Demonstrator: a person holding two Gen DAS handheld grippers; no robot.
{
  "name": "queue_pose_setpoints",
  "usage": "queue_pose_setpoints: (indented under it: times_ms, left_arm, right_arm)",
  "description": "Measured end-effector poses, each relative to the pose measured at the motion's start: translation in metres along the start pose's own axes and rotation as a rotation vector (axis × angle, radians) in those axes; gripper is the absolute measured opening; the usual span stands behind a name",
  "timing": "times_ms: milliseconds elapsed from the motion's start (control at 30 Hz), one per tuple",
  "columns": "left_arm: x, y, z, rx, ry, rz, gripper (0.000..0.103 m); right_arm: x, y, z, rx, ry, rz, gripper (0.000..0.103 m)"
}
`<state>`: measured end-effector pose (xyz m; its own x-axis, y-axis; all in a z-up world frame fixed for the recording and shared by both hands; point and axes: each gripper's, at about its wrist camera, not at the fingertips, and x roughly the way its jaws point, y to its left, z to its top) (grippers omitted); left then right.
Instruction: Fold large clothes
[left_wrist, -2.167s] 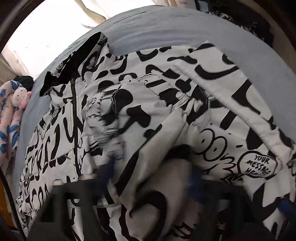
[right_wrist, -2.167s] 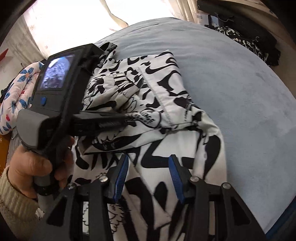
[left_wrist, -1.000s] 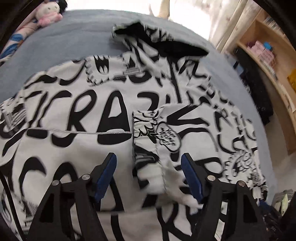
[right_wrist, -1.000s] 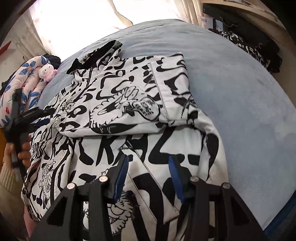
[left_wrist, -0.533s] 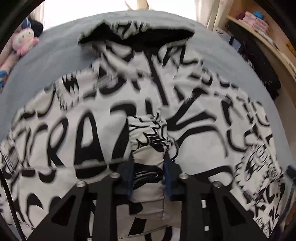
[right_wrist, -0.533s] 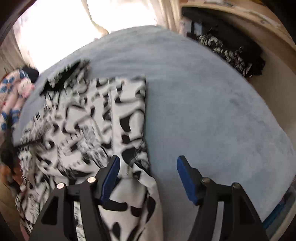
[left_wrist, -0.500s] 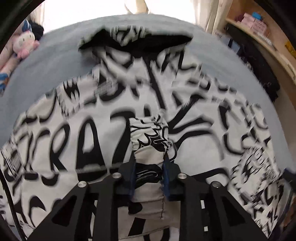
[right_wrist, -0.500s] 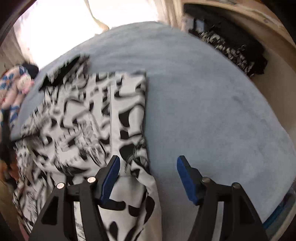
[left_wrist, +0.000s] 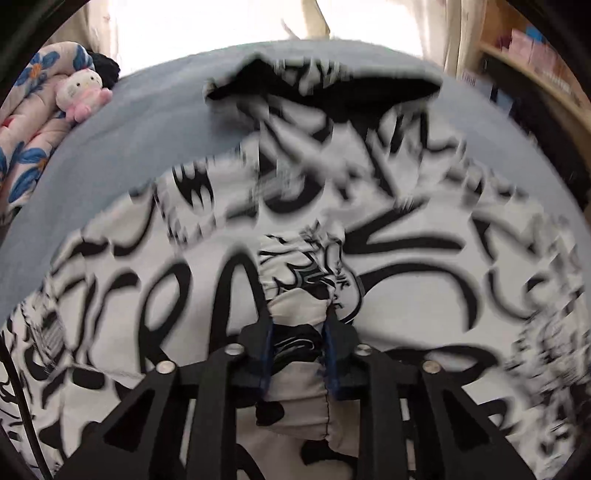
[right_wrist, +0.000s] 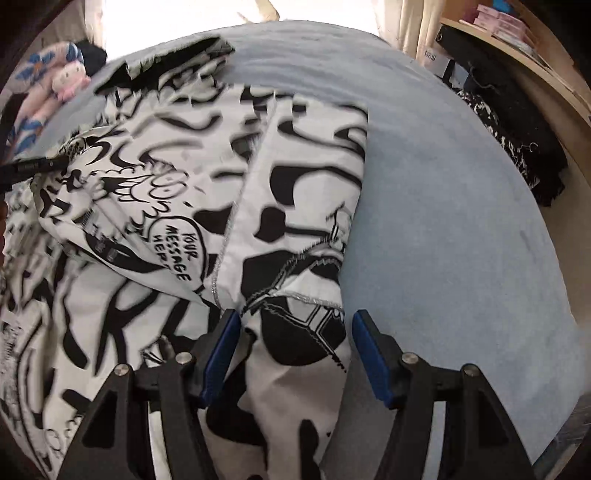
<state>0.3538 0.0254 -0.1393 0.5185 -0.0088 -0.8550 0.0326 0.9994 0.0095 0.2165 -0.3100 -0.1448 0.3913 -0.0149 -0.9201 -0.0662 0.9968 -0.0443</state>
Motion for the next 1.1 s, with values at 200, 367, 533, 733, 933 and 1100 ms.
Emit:
queue_pose_setpoints:
  times_ms: [200, 367, 533, 733, 933, 1100]
  left_arm:
    - [-0.016, 0.009, 0.001, -0.008, 0.030, -0.114, 0.060]
    - [-0.024, 0.020, 0.010, -0.028, -0.008, -0.090, 0.075]
    - [0.006, 0.031, 0.025, -0.092, 0.047, -0.042, 0.075]
    - [0.020, 0.020, 0.026, -0.038, 0.034, -0.013, 0.069]
    - [0.017, -0.004, 0.021, 0.042, -0.025, 0.024, 0.032]
    - [0.013, -0.005, 0.018, 0.030, -0.014, 0.059, 0.035]
  right_arm:
    - [-0.041, -0.020, 0.012, 0.081, -0.024, 0.162, 0.064]
    - [-0.057, -0.034, 0.057, 0.186, -0.149, 0.198, 0.091]
    - [0.001, -0.049, 0.123, 0.241, -0.115, 0.099, 0.091]
    - [0.077, -0.060, 0.160, 0.260, 0.002, 0.057, 0.068]
    - [0.079, -0.058, 0.164, 0.216, -0.062, -0.106, 0.013]
    - [0.062, -0.049, 0.166, 0.161, -0.059, -0.184, 0.014]
